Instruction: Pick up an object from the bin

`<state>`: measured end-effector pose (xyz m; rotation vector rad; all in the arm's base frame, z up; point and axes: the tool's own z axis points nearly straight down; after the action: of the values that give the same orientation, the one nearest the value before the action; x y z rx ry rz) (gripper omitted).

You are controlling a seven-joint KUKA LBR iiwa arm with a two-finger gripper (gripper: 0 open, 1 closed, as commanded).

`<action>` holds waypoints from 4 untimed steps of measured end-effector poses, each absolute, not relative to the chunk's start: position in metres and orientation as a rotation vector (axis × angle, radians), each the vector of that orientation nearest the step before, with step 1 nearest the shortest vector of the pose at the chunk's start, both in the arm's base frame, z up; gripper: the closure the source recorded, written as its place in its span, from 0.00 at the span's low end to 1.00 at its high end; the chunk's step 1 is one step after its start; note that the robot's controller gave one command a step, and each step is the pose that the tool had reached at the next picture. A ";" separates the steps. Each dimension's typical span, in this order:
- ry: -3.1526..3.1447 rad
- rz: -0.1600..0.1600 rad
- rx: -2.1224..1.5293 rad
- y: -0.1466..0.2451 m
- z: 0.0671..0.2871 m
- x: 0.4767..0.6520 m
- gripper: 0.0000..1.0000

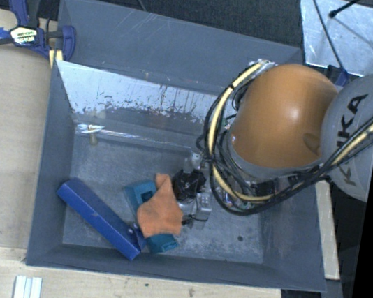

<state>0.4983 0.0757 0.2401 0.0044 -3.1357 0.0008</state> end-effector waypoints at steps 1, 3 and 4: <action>-3.144 -0.001 0.001 0.076 0.245 0.500 0.00; -3.147 0.000 0.038 0.091 0.158 0.546 0.00; -3.142 0.006 0.012 0.098 0.111 0.548 1.00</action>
Offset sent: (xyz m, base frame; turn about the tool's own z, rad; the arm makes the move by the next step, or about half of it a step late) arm 0.0722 0.0216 -0.0735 0.0732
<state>0.5482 0.0978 0.1109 0.0118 -3.1423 0.0063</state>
